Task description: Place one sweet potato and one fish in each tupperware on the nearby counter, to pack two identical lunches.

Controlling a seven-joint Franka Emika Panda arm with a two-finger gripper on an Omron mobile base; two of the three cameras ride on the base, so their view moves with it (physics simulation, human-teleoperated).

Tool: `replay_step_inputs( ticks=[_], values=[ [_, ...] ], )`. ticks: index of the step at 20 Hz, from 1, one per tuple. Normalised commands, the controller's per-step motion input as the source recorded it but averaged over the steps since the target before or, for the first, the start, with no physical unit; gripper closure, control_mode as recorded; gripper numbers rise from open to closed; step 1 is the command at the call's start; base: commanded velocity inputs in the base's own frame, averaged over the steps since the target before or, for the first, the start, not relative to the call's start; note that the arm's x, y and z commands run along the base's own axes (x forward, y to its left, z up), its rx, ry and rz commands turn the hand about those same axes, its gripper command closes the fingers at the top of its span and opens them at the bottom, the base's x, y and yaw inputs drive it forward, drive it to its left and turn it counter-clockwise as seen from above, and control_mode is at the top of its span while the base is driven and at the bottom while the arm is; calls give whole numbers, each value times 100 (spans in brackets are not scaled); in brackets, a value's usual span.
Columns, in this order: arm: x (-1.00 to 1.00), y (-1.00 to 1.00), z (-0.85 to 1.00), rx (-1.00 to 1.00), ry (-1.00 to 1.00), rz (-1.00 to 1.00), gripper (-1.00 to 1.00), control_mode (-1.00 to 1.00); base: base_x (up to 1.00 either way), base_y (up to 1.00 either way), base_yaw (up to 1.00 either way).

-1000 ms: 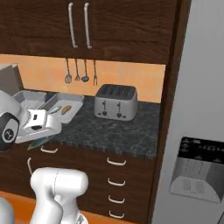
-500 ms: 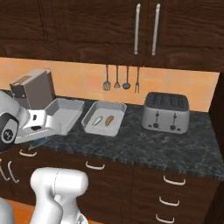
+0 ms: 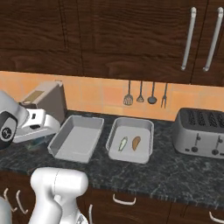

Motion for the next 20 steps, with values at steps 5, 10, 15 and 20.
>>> replay_step_inputs(
  ticks=[5, 10, 15, 20],
  values=[
    [72, 48, -56, -3, 22, 0, 100, -100, 0, 0, 0],
    [79, 16, -58, 22, 0, -2, 100, -100, 0, 0, 0],
    [68, 0, -65, 35, -4, -13, 100, -100, 0, 0, 0],
    [49, 0, -38, 9, -2, -4, 100, -100, 0, 0, 0]
  ],
)
